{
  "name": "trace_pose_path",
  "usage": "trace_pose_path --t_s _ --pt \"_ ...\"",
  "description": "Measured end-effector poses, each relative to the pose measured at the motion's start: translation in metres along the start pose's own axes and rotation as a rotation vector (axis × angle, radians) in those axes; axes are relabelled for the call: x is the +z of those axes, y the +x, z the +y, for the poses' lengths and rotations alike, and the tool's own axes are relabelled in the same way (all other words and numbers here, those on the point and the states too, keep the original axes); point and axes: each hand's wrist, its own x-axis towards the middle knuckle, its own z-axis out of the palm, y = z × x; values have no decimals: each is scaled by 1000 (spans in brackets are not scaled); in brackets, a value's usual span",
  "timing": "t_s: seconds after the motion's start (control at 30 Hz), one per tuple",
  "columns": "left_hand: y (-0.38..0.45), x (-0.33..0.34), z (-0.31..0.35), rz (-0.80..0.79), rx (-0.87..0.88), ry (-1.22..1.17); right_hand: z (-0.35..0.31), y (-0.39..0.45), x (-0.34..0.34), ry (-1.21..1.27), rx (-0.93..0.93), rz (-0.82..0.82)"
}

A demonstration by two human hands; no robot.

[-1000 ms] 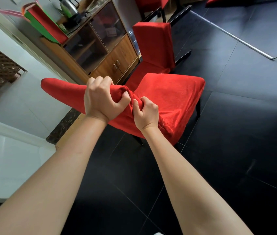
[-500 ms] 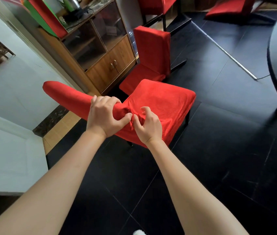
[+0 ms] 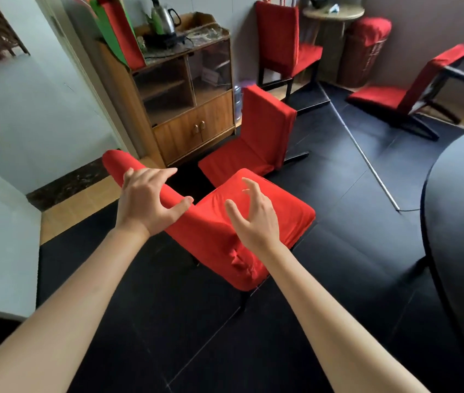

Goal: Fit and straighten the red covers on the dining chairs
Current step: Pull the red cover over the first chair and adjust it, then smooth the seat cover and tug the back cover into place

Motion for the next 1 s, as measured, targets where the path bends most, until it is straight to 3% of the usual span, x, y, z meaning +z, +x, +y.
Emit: trace_pose_path --t_s 0.2,0.4,0.67,1.0 --pt "19 -12 -64 43 -95 -4 -47 48 41 -62 -69 -75" --pt "62 -23 -151 59 -79 -18 -96 92 114 -99 -79 -102" --pt "142 -26 -266 45 -12 -72 -134 160 205 -151 -10 -40" --pt "250 30 -368 5 50 -110 -137 276 286 -239 33 37"
